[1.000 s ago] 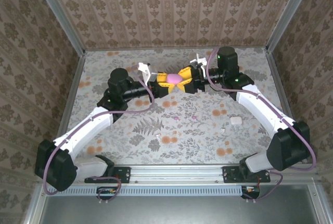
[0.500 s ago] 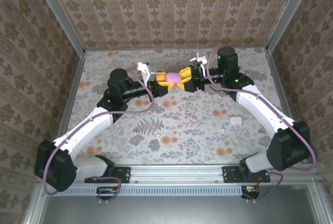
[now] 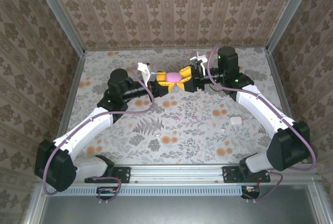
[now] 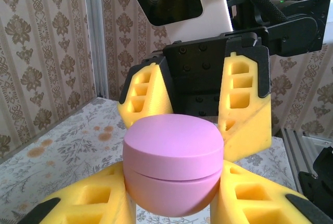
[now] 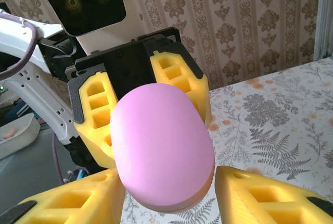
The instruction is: Insert wireless bluetooth earbuds into charging case
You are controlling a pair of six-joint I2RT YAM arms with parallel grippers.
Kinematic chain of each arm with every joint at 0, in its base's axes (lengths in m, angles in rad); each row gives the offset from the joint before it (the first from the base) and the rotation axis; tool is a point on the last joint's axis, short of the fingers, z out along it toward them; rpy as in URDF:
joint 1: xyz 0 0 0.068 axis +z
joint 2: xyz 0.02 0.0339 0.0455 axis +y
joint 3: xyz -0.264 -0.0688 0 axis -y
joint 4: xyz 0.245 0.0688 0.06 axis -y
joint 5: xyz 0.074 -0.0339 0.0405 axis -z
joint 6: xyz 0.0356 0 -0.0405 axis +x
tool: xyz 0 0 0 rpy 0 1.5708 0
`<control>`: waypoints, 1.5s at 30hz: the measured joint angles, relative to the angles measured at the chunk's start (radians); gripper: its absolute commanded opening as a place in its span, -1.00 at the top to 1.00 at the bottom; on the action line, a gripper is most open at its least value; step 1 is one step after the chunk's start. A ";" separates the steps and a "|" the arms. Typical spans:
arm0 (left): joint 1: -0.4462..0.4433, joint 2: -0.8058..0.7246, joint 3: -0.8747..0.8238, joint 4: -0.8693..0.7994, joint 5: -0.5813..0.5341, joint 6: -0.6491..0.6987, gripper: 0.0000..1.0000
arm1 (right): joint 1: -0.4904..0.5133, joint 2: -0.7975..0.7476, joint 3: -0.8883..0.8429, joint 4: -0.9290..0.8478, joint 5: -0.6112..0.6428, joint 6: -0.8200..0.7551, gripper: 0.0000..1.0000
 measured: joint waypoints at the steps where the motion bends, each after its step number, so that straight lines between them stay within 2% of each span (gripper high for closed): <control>1: 0.000 0.000 -0.001 0.000 0.000 0.000 0.32 | -0.001 0.000 0.000 0.006 0.000 0.008 -0.06; 6: -0.006 0.000 -0.010 -0.006 0.000 0.002 0.32 | -0.006 0.000 0.000 0.040 0.018 0.044 -0.12; 13: -0.024 0.000 -0.014 -0.005 0.011 0.002 0.32 | -0.014 0.000 0.000 0.054 0.113 0.117 -0.28; 20: -0.024 -0.023 -0.058 0.052 -0.058 0.002 0.32 | -0.019 0.005 0.040 0.046 0.181 0.373 -0.39; 26: -0.024 -0.033 -0.063 0.098 -0.133 0.005 0.32 | -0.024 0.019 0.095 0.019 0.191 0.646 -0.38; 33: -0.024 -0.033 -0.080 0.153 -0.203 0.006 0.31 | -0.026 0.034 0.089 0.035 0.190 0.870 -0.32; 38: -0.024 -0.033 -0.097 0.173 -0.237 0.005 0.31 | -0.024 0.034 0.073 0.066 0.186 0.959 -0.25; 45: -0.025 -0.033 -0.097 0.191 -0.252 0.005 0.31 | 0.002 0.035 0.072 0.063 0.169 1.001 -0.19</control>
